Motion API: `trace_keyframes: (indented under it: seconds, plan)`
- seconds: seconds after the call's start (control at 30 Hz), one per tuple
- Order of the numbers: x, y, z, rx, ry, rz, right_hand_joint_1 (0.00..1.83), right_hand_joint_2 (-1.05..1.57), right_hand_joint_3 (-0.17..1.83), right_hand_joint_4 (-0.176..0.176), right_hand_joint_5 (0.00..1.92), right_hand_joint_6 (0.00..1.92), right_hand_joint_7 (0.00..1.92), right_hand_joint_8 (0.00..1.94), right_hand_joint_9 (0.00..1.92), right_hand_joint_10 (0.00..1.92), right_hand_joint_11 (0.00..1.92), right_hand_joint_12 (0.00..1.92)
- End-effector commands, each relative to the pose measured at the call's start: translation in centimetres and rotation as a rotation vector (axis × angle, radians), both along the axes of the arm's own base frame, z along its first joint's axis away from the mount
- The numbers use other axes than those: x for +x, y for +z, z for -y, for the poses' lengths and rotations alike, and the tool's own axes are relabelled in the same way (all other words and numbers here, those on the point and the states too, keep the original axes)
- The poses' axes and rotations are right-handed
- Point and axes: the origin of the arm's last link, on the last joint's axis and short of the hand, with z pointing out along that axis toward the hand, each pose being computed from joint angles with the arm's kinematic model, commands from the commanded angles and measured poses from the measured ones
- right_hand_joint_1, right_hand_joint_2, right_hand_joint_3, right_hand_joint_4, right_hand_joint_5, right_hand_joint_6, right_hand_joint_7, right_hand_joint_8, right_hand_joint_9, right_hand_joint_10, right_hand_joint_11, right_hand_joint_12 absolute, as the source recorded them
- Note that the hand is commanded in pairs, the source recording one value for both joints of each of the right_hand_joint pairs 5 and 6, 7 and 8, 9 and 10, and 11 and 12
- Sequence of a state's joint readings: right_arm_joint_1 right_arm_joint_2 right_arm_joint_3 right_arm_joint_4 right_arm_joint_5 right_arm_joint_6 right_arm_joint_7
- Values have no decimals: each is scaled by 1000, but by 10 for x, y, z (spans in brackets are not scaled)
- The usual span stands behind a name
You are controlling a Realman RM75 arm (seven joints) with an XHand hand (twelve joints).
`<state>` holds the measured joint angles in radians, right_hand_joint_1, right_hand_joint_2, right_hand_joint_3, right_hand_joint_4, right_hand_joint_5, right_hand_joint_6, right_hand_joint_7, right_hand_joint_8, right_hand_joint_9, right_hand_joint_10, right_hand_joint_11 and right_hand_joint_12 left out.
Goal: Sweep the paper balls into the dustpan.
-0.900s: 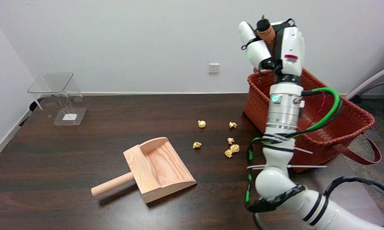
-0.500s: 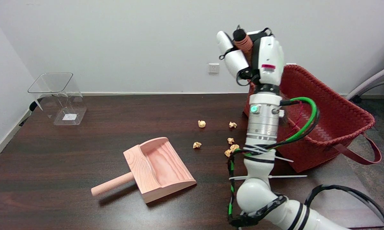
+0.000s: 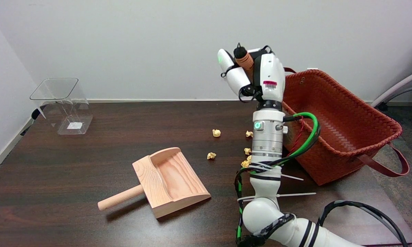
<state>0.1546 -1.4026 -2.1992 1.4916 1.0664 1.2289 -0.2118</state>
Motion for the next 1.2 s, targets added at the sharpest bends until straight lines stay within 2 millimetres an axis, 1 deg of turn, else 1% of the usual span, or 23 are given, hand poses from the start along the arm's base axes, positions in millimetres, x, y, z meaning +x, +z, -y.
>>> trace_keyframes:
  seconds: [0.03, 0.2, 0.5, 0.77, 0.9, 1.07, 1.2]
  plan:
    - [-68, 36, 11, 65, -125, 157, 731, 1571, -163, 0, 1813, 1813, 1920, 1920, 1813, 1813, 1813, 1813]
    - [-84, 45, 11, 36, -144, 159, 726, 1571, -175, 0, 1853, 1853, 1920, 1920, 1853, 1853, 1853, 1853]
    - [-107, 60, 20, 78, -129, 227, 704, 1571, -163, 0, 1895, 1895, 1920, 1920, 1895, 1895, 1895, 1895]
    - [-124, 68, 24, 100, -143, 278, 687, 1571, -162, 0, 1920, 1920, 1920, 1920, 1920, 1920, 1920, 1920]
    - [-136, 67, 24, 105, -162, 305, 681, 1571, -175, 0, 1920, 1920, 1920, 1920, 1920, 1920, 1920, 1920]
    - [-151, 64, 19, 115, -181, 341, 671, 1571, -175, 0, 1920, 1920, 1920, 1920, 1920, 1920, 1920, 1920]
    - [-154, 56, 16, 132, -185, 359, 664, 1571, -175, 0, 1920, 1920, 1920, 1920, 1920, 1920, 1920, 1920]
